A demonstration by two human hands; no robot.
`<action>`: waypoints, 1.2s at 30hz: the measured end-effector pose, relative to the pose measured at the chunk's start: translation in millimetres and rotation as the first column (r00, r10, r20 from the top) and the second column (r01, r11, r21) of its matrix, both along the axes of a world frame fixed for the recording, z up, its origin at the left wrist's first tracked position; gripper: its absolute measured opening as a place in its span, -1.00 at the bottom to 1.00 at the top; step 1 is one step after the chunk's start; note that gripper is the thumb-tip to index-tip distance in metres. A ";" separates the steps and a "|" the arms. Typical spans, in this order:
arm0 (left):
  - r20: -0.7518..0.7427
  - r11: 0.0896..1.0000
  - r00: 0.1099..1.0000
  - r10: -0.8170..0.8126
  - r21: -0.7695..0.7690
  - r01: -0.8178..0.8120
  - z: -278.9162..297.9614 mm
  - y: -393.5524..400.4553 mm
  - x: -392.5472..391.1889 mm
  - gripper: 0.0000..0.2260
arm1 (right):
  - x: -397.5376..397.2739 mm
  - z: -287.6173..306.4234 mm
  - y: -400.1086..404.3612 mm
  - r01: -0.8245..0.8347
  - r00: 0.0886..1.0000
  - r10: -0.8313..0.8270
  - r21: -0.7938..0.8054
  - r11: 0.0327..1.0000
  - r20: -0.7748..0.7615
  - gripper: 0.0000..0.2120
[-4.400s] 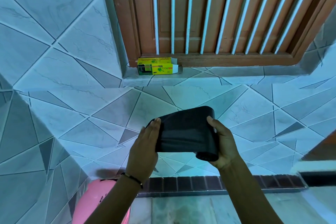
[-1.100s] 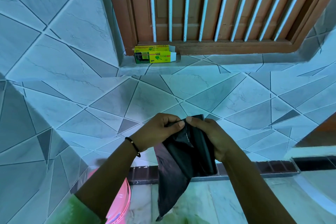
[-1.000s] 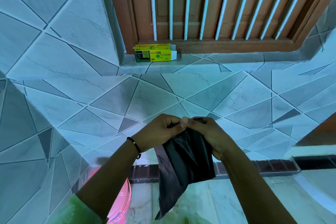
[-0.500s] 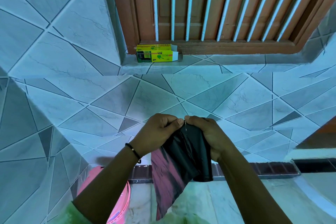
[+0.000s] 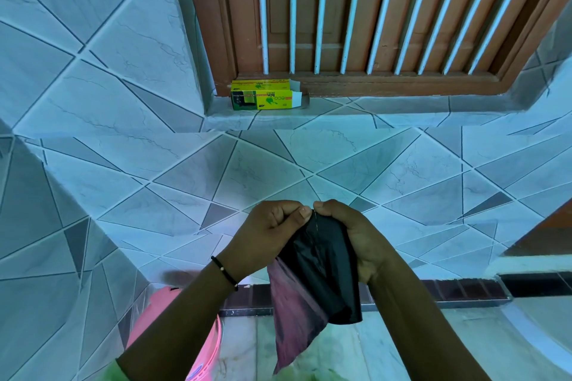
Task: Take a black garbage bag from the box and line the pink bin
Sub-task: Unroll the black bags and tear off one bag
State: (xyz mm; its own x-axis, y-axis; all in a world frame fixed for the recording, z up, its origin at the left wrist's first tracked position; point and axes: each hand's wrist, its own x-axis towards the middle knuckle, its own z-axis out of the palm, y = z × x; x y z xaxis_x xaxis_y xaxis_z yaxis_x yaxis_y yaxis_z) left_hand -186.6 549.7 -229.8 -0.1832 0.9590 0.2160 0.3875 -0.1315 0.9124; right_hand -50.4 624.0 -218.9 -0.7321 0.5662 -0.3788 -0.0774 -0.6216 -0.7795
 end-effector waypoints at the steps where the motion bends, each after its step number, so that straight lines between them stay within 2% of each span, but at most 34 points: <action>1: 0.005 1.000 1.000 0.011 0.006 -0.011 -0.9 -0.4 1.1 -0.60 | -0.4 1.6 -1.3 0.003 1.000 -0.003 -0.004 1.000 -0.008 -0.65; 7: 0.262 1.000 0.965 0.000 -0.005 0.002 -4.1 -1.6 9.3 -0.56 | -1.9 6.7 -5.3 -0.047 0.995 0.039 -0.089 0.995 -0.096 -0.59; 10: 0.330 1.000 0.944 -0.010 -0.013 0.015 -6.0 -3.2 10.2 -0.47 | -2.3 4.1 -6.6 -0.057 0.994 0.048 -0.090 0.994 -0.099 -0.67; 13: 0.359 1.000 0.933 0.003 -0.018 0.003 -4.5 -5.3 11.9 -0.49 | -4.0 3.0 -9.7 -0.061 0.994 0.053 -0.080 0.995 -0.093 -0.72; 17: 0.484 1.000 0.874 0.027 -0.006 -0.028 -3.1 -5.4 16.5 -0.47 | -5.9 2.2 -5.4 0.041 0.992 -0.050 -0.083 0.996 -0.115 -0.81; 21: 0.353 0.999 0.935 0.032 -0.009 -0.031 -0.6 -4.1 13.9 -0.53 | -3.0 6.0 -1.6 0.005 0.997 -0.007 -0.027 1.000 -0.072 -0.80; 24: 0.290 0.993 0.957 -0.026 -0.101 0.057 4.3 -3.7 -0.4 -0.39 | -0.1 7.0 5.8 0.005 1.000 -0.005 0.035 0.999 -0.001 -0.75; 27: 0.247 0.946 0.959 -0.140 -0.252 0.203 13.1 -6.1 -12.0 -0.62 | 3.8 10.3 12.6 -0.037 0.998 0.034 0.065 0.997 0.050 -0.65; 30: 0.298 0.923 0.942 -0.155 -0.296 0.246 18.9 -5.9 -11.4 -0.85 | 8.1 10.8 15.5 -0.101 0.994 0.096 0.114 0.988 0.049 -0.74; 33: 0.353 0.938 0.930 -0.104 -0.275 0.210 18.8 -4.9 -11.0 -0.85 | 11.1 6.7 15.5 -0.169 0.985 0.170 0.113 0.979 0.004 -0.78; 36: 0.391 0.952 0.918 -0.057 -0.256 0.168 17.0 -7.7 -15.5 -0.93 | 16.1 -0.7 20.5 -0.197 0.978 0.200 0.049 0.979 -0.054 -0.61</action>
State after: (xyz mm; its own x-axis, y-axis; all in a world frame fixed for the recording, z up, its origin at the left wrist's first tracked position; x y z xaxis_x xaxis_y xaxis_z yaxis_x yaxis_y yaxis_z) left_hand -202.1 542.0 -212.8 -0.0842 0.9884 -0.1263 0.0072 0.1274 0.9918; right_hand -34.3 644.5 -219.6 -0.8516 0.4223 -0.3106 -0.0021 -0.5953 -0.8035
